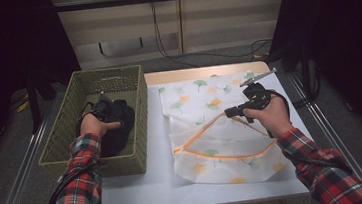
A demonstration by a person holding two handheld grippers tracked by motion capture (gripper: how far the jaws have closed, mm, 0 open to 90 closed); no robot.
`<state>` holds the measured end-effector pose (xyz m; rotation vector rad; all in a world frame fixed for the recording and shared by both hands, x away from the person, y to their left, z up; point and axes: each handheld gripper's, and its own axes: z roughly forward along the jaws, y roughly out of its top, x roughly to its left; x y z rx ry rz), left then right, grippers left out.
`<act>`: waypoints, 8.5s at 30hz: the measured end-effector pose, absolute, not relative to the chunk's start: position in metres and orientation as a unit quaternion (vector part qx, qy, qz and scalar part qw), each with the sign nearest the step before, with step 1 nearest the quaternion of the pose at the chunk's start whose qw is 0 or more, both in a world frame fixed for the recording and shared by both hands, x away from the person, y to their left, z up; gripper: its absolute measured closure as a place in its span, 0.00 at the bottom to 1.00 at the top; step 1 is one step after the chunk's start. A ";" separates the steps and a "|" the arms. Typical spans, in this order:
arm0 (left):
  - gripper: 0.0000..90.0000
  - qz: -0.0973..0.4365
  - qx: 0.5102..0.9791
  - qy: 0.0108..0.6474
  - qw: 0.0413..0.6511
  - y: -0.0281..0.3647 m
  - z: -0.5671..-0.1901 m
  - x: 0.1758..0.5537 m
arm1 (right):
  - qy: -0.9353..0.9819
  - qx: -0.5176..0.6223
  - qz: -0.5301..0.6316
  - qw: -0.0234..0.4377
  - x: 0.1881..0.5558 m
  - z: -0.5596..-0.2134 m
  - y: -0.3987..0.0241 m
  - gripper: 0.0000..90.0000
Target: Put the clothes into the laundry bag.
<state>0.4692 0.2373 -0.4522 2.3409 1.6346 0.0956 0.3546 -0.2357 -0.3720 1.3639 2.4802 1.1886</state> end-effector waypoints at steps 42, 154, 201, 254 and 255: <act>0.67 -0.003 0.800 0.574 0.177 0.246 -0.363 0.459 | 0.808 0.448 0.381 0.045 0.354 -0.369 -0.237 1.00; 0.67 -0.099 0.927 0.293 0.213 0.085 -0.291 0.390 | 0.809 0.457 0.368 0.043 0.359 -0.376 -0.232 1.00; 0.67 -0.142 0.943 0.214 0.213 0.028 -0.327 0.350 | 0.805 0.461 0.369 0.056 0.362 -0.370 -0.226 1.00; 0.66 -0.163 0.942 0.216 0.196 -0.019 -0.372 0.336 | 0.801 0.457 0.380 0.067 0.364 -0.359 -0.217 1.00; 0.66 -0.161 0.941 0.223 0.197 -0.020 -0.372 0.335 | 0.801 0.457 0.381 0.064 0.364 -0.359 -0.217 1.00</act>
